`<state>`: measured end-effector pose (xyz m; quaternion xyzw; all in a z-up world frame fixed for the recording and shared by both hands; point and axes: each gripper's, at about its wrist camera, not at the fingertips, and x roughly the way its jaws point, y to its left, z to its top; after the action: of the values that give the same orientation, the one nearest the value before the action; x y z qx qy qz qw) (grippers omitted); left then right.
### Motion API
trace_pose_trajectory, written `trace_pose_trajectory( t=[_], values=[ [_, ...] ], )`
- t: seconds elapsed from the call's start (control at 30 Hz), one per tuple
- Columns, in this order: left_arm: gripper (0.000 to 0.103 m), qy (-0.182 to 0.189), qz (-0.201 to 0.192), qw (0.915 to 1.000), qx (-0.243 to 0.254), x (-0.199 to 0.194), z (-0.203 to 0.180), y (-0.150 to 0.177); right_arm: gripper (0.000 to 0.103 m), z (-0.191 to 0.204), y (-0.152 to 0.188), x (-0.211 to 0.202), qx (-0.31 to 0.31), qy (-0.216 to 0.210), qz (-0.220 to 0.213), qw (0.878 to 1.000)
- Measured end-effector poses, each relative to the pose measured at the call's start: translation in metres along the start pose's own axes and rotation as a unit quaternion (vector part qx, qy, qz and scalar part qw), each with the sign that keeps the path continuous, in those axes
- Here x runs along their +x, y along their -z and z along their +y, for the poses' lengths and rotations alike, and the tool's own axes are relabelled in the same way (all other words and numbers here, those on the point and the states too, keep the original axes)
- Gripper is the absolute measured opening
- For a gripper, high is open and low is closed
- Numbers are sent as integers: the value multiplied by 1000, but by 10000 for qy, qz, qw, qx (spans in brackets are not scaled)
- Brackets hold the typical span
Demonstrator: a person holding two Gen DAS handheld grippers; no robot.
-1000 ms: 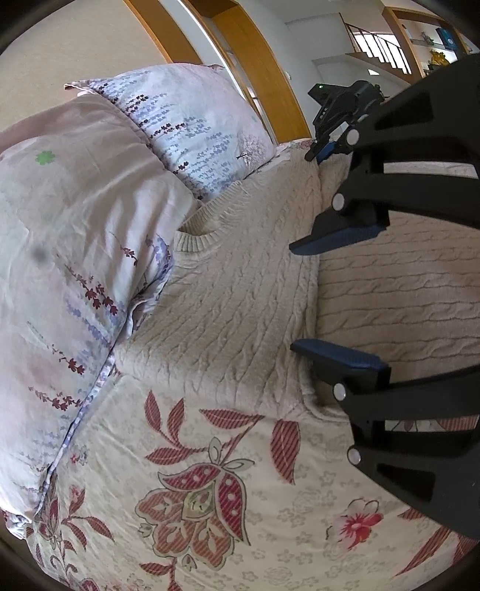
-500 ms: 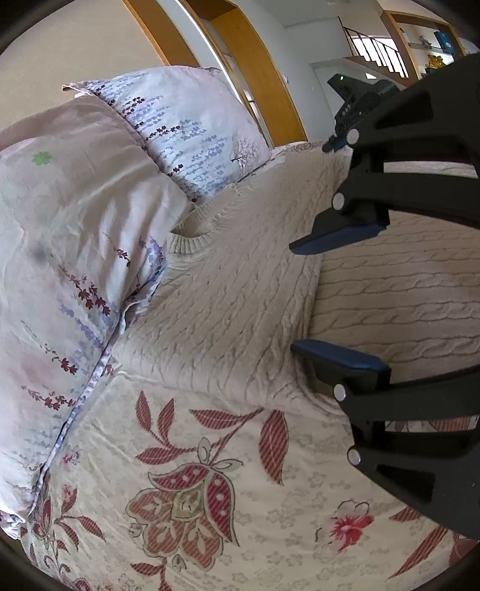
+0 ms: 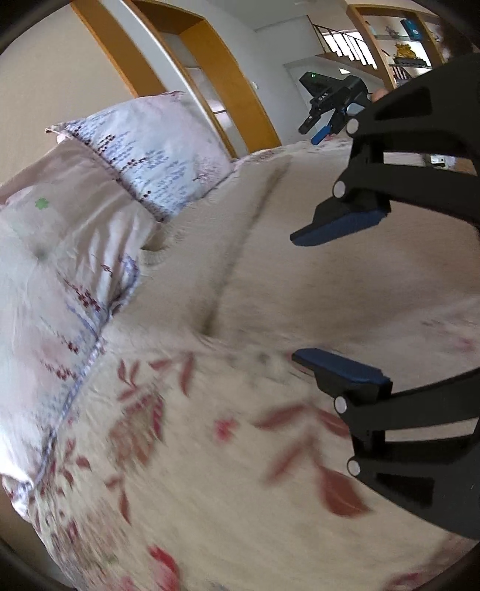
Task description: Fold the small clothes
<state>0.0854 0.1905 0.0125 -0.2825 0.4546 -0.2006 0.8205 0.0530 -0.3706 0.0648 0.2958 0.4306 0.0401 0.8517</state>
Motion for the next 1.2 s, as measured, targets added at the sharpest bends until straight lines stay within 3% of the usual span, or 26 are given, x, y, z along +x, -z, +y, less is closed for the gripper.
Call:
trace_pose_trajectory(
  t=[0.17,0.33,0.4,0.57,0.73,0.8,0.83,0.97,1.2],
  values=[
    [57,54,102,9999,-119,-18,8,40,60,-35,39,-20,225,-209,358,9989],
    [54,394,214,9989,-148,-22,1,70,42,-47,72,-17,343,-437,765,9955],
    [50,587,297,9977,-137,-21,-4,81,41,-49,86,-17,383,-733,870,9928],
    [34,1104,609,9919,-158,-15,-14,102,23,-46,112,-18,447,-1335,1172,9831],
    [27,1241,754,9894,-72,-11,-22,113,18,-29,123,-27,6,-1409,1176,9830],
    [18,1165,776,9902,-5,-9,-24,115,14,-21,123,-32,-222,-1343,1049,9851],
    [8,1118,779,9907,25,-9,-25,115,10,-18,122,-35,-306,-1300,950,9865],
    [6,910,605,9937,238,-12,-32,107,9,-4,109,-56,-613,-1119,142,9917],
    [6,483,-399,9950,774,-44,-53,64,8,5,90,-92,-949,-881,-1209,9842]
  ],
)
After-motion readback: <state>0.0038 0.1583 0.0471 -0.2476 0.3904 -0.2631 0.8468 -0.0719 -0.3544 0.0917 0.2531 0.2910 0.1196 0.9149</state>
